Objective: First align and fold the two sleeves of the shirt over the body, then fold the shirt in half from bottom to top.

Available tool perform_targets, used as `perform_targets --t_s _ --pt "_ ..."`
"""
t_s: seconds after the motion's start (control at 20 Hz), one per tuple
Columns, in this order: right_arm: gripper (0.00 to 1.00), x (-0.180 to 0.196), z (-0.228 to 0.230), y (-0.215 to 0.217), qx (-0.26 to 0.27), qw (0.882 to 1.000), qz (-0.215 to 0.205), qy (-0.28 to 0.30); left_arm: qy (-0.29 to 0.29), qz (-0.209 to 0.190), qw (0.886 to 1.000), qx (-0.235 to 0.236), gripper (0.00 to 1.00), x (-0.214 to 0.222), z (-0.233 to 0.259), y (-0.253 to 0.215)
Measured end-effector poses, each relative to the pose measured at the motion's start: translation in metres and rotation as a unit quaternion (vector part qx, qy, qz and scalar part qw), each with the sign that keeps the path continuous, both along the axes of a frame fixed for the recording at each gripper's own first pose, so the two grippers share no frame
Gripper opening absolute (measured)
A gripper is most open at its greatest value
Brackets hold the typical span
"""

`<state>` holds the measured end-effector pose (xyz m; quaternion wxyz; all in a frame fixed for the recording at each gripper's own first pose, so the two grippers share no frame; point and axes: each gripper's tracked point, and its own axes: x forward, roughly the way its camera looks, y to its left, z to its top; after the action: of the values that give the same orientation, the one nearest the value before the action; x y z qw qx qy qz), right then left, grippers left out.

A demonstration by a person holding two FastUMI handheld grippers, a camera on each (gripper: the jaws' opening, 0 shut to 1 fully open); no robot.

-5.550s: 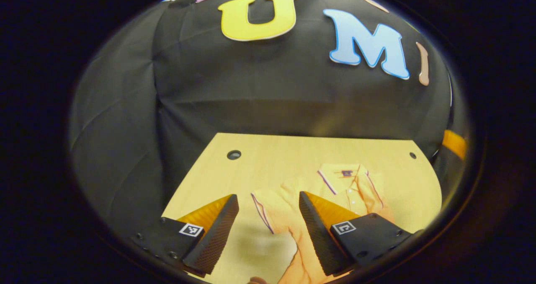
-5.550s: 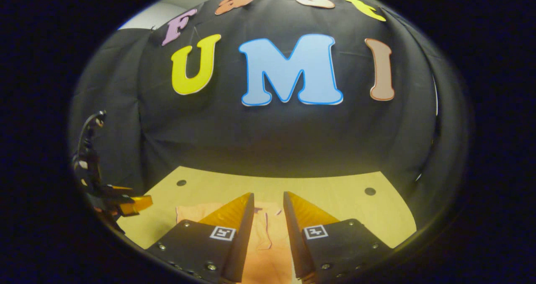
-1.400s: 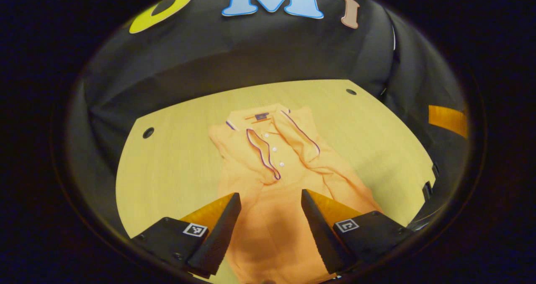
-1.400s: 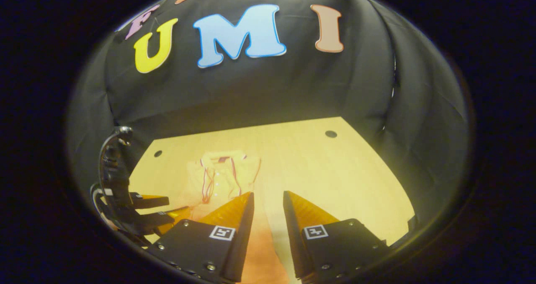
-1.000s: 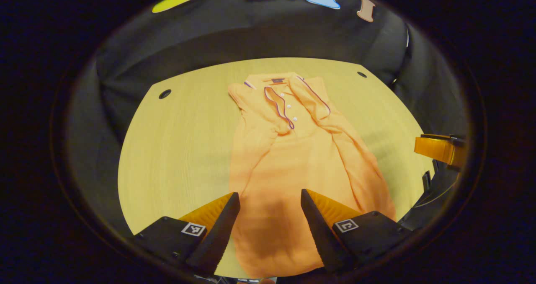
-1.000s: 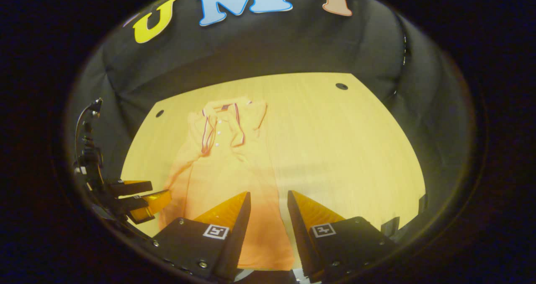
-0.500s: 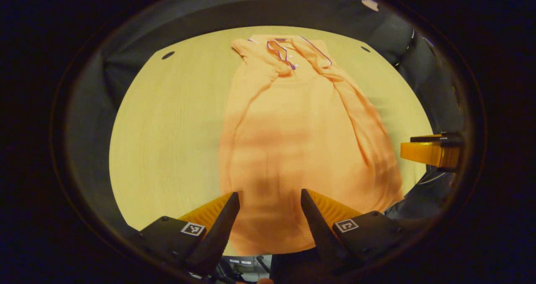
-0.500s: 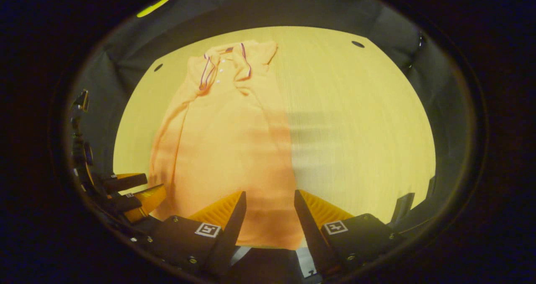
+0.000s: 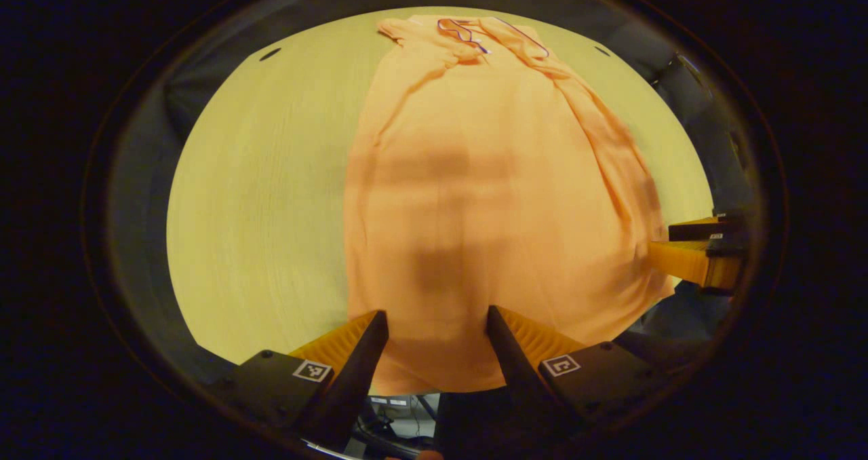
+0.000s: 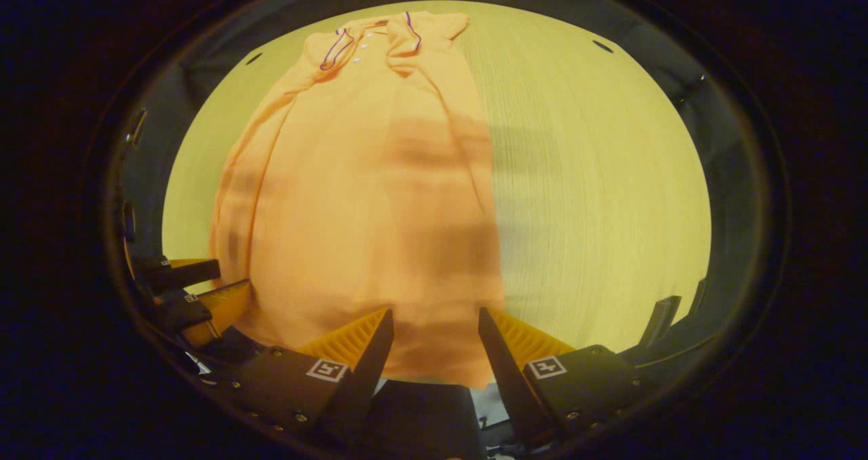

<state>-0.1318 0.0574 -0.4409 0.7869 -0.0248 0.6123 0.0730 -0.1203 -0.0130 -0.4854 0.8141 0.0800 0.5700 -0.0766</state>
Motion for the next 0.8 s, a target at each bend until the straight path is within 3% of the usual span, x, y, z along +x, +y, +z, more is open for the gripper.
perform_targets --t_s 0.1,0.2,0.7,0.8 --pt "0.81 -0.004 -0.007 -0.002 -0.010 1.000 0.003 0.009 0.004 -0.006 1.000 0.007 1.00 0.003 0.000 -0.001" --pt "0.77 -0.009 -0.015 -0.004 -0.018 1.000 0.005 0.020 0.012 -0.006 1.000 0.011 0.97 0.003 -0.001 -0.003" --pt "0.84 -0.006 -0.017 -0.003 -0.035 0.998 -0.005 0.059 0.031 0.002 0.999 0.014 0.99 0.005 -0.002 -0.003" --pt "0.83 -0.005 -0.017 -0.003 -0.036 0.998 -0.002 0.057 0.027 0.012 1.000 0.007 0.89 0.012 -0.001 -0.006"
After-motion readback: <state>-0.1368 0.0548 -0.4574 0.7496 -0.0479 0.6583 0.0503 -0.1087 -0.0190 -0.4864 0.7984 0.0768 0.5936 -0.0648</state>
